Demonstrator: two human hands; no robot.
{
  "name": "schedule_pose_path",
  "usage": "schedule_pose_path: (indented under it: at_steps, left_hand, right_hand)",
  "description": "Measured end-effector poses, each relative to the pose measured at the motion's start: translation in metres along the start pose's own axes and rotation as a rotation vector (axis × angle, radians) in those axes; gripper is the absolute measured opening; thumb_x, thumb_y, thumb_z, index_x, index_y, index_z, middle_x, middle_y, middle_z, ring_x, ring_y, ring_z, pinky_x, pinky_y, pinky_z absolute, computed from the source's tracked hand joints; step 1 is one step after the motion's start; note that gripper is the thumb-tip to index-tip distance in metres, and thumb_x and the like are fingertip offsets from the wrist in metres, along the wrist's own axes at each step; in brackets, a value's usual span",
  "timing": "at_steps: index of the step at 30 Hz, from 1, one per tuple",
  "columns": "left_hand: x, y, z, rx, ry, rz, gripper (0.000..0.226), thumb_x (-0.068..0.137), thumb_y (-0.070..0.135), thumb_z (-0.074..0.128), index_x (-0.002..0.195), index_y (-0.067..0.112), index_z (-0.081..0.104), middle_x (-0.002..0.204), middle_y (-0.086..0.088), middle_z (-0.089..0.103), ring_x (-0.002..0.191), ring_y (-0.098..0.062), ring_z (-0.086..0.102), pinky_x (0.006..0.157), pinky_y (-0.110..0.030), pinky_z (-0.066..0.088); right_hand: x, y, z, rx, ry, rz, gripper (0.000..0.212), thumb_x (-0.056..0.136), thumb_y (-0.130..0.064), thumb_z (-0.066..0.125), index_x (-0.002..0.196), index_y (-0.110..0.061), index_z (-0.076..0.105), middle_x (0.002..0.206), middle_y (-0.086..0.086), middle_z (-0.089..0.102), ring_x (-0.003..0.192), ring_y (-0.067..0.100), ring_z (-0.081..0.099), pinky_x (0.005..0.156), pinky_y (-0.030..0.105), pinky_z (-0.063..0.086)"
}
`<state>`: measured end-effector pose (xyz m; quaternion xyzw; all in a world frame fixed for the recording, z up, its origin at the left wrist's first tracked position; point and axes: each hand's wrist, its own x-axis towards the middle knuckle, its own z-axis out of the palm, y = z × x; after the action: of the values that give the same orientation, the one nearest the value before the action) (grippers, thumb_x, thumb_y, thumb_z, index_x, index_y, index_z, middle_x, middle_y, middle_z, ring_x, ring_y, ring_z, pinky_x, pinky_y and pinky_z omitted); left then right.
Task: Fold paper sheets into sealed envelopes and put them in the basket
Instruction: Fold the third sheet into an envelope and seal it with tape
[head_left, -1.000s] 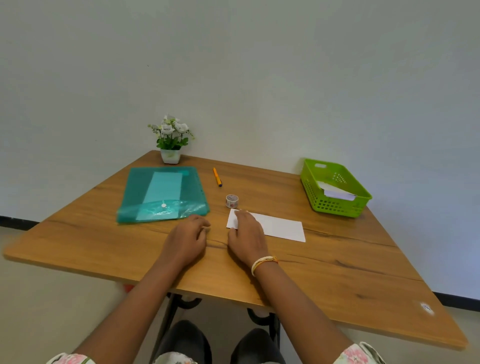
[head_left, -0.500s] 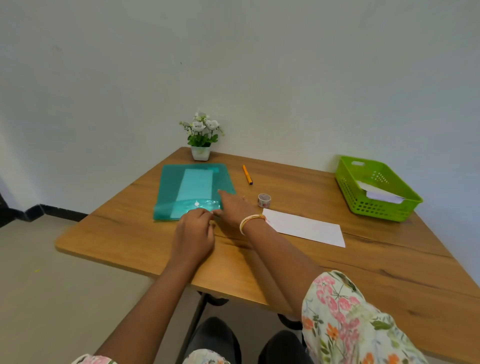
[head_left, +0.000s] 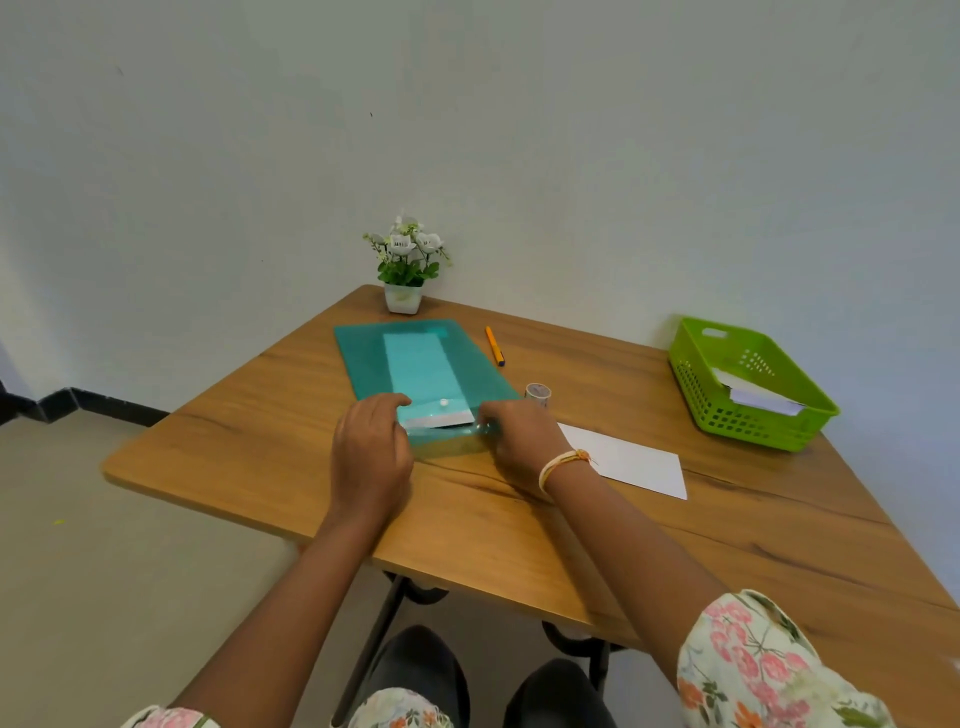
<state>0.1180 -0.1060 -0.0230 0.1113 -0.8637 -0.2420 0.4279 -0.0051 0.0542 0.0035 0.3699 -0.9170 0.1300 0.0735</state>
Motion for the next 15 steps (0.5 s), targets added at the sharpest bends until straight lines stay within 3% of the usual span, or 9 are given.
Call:
schedule_pose_path:
  at_steps: [3,6,10,12,15]
  left_hand:
    - [0.001,-0.005,0.005,0.062,-0.152,-0.019,0.016,0.084,0.008,0.054,0.091,0.012,0.068,0.109,-0.009,0.065,0.102,-0.027,0.058,0.085,-0.039,0.043]
    - [0.001,-0.006,0.01,0.132,-0.213,-0.038,0.014,0.085,0.015,0.06,0.089,0.009,0.072,0.118,-0.013,0.064,0.11,-0.029,0.057,0.092,-0.041,0.043]
    - [0.0,-0.004,0.011,0.177,-0.147,-0.148,0.023,0.087,0.017,0.057,0.074,0.002,0.069,0.097,-0.018,0.066,0.092,-0.031,0.059,0.069,-0.037,0.048]
    - [0.0,-0.004,0.01,0.202,-0.135,-0.199,0.027,0.087,0.016,0.054,0.065,0.002,0.06,0.087,-0.019,0.062,0.087,-0.032,0.057,0.063,-0.037,0.045]
    - [0.0,-0.005,0.009,0.225,-0.158,-0.259,0.021,0.083,0.016,0.05,0.068,0.005,0.06,0.077,-0.009,0.053,0.078,-0.029,0.054,0.057,-0.033,0.038]
  right_hand:
    - [-0.01,0.0,0.0,0.09,-0.061,0.027,0.029,0.073,-0.021,0.061,0.102,-0.023,0.064,0.093,0.002,0.067,0.086,0.023,0.062,0.066,0.027,0.048]
    - [-0.015,-0.005,0.005,0.187,-0.104,0.098,0.028,0.081,-0.039,0.056,0.101,-0.02,0.06,0.089,0.002,0.063,0.083,0.021,0.059,0.061,0.026,0.039]
    - [-0.016,-0.012,0.01,0.306,-0.07,0.191,0.04,0.093,-0.055,0.042,0.091,-0.019,0.059,0.084,0.002,0.063,0.076,0.019,0.057,0.058,0.028,0.037]
    - [-0.013,-0.015,0.009,0.293,-0.031,0.23,0.042,0.097,-0.049,0.039,0.09,-0.016,0.062,0.085,0.004,0.065,0.079,0.021,0.058,0.062,0.03,0.041]
    - [-0.007,-0.018,0.011,0.215,0.023,0.279,0.024,0.095,-0.029,0.049,0.093,-0.012,0.066,0.092,0.009,0.067,0.086,0.026,0.061,0.068,0.032,0.046]
